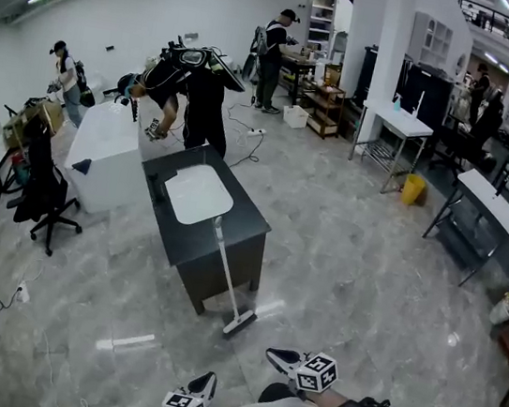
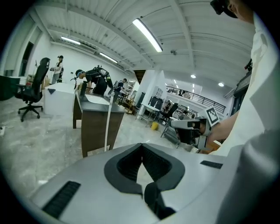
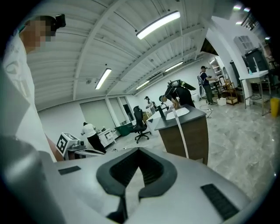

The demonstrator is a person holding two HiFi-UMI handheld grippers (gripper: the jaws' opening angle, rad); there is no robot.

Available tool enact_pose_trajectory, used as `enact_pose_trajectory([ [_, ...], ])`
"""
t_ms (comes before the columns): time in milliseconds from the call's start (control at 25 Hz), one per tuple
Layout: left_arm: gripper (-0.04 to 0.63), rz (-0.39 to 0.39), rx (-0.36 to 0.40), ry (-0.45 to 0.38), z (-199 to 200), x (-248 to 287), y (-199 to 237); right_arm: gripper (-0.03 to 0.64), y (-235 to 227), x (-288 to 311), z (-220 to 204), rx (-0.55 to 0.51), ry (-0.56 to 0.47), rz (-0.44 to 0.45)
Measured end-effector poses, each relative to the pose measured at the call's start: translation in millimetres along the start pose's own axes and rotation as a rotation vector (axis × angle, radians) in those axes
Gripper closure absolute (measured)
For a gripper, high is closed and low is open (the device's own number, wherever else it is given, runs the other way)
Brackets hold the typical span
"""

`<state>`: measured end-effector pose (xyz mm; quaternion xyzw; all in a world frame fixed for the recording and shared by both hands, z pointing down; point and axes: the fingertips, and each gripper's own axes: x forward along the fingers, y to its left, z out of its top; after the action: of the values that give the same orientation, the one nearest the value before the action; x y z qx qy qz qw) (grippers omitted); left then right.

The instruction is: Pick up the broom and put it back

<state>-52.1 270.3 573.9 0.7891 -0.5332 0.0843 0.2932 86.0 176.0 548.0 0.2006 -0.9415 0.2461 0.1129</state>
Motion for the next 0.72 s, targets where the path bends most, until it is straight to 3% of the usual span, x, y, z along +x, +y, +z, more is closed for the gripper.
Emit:
enact_pose_trajectory([
  [360,0.583,0.065,-0.045,-0.007,-15,-19,27,0.601,-1,26,-19,-0.03,0.083,-0.034],
  [720,0.583,0.102,-0.082,0.015,-12,-4,52,0.601,-23,68,-17,0.05,0.093,-0.002],
])
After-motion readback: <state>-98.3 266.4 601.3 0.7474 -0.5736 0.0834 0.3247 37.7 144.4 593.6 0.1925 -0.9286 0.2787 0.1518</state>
